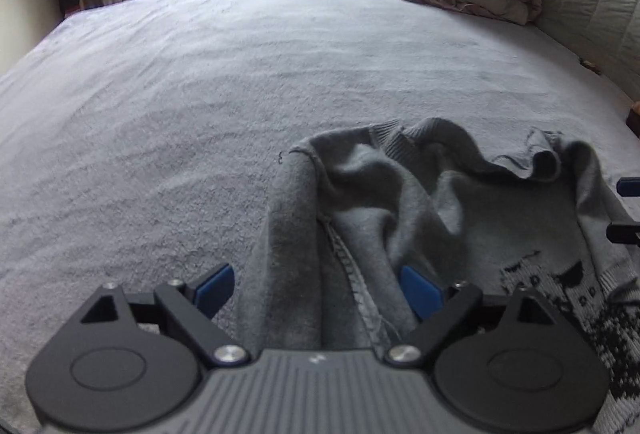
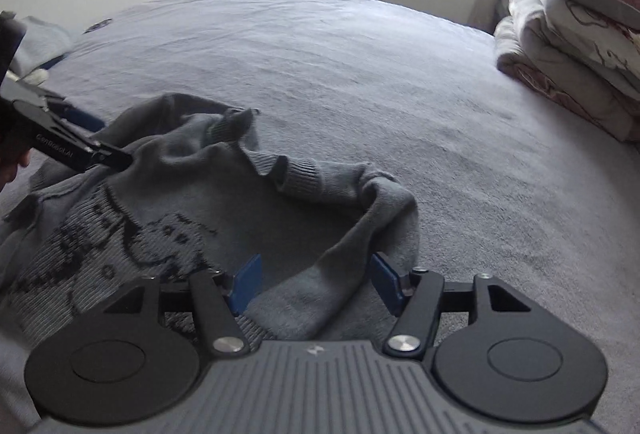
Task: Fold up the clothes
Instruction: 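Grasp the hem with the left gripper while the right gripper grasps the hem, lift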
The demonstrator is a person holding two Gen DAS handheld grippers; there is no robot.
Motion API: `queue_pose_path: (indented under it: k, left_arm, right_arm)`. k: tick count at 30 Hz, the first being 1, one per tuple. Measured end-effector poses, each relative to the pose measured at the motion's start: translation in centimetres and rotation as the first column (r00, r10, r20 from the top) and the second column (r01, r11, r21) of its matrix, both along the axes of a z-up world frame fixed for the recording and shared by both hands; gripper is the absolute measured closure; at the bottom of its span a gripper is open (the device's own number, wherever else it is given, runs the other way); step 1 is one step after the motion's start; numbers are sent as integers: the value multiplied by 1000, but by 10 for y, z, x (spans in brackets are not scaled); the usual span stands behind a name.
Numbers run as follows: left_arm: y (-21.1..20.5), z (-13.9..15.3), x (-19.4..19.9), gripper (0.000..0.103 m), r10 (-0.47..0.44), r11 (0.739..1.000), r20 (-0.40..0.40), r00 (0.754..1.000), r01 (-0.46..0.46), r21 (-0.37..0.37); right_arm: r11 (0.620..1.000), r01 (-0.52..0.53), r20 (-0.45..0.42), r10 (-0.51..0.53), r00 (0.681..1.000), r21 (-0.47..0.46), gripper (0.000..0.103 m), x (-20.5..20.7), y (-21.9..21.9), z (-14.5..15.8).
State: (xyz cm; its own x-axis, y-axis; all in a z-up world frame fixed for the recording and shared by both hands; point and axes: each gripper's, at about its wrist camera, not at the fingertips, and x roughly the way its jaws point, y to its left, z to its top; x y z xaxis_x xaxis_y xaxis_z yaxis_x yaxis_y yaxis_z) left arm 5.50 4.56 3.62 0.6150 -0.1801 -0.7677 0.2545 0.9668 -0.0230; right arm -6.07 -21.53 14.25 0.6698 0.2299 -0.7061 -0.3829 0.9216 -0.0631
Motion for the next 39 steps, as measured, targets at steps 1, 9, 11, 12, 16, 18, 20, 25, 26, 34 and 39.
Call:
queue_pose_path:
  k: [1,9,11,12,16,18,20,25,26,34,39]
  left_arm:
    - [1,-3,3,9,5,1000,-12,1000,-5,-12]
    - [-5,-8,16,5,-12,1000,0,1000,12,-26]
    - [-6,-11,18,4,-11,999,4,1000,11,-30]
    - [-7,-12,18,7,-14,1000,14,1000,15,-26]
    - [-10,-4,16,79,-58,995,23,998,60,-80]
    - [-12,2,12,91,-69,993,29,997,72,-95]
    - [-15,7,8,92,-96,991,44,994,99,-84]
    - [-3,29,1,92,-86,979,104,991,104,-175]
    - [0,36,-1,93,-76,977,122,990,99,-188]
    - [16,77,-15,93,-12,971,264,964,75,-229]
    - [28,96,-22,93,42,964,347,937,53,-261]
  right_arm:
    - [1000,6,-12,-6,1000,2,39,5,-1,-3]
    - [998,60,-22,-60,998,5,39,31,-8,-16]
    - [998,58,-23,-58,998,-4,39,33,-6,-19]
    - [998,57,-24,-57,998,-9,39,34,-5,-21]
    - [997,70,-18,-71,997,-12,93,36,-7,-20]
    - [997,80,23,-80,997,-12,93,32,-10,-14]
    - [996,91,67,-91,994,-2,93,28,-13,-7]
    - [991,135,205,-137,969,26,94,13,-24,20]
    - [988,149,233,-151,961,25,94,10,-27,25]
    - [965,263,399,-246,883,14,95,-7,-46,50]
    - [953,303,500,-265,825,5,96,-17,-50,61]
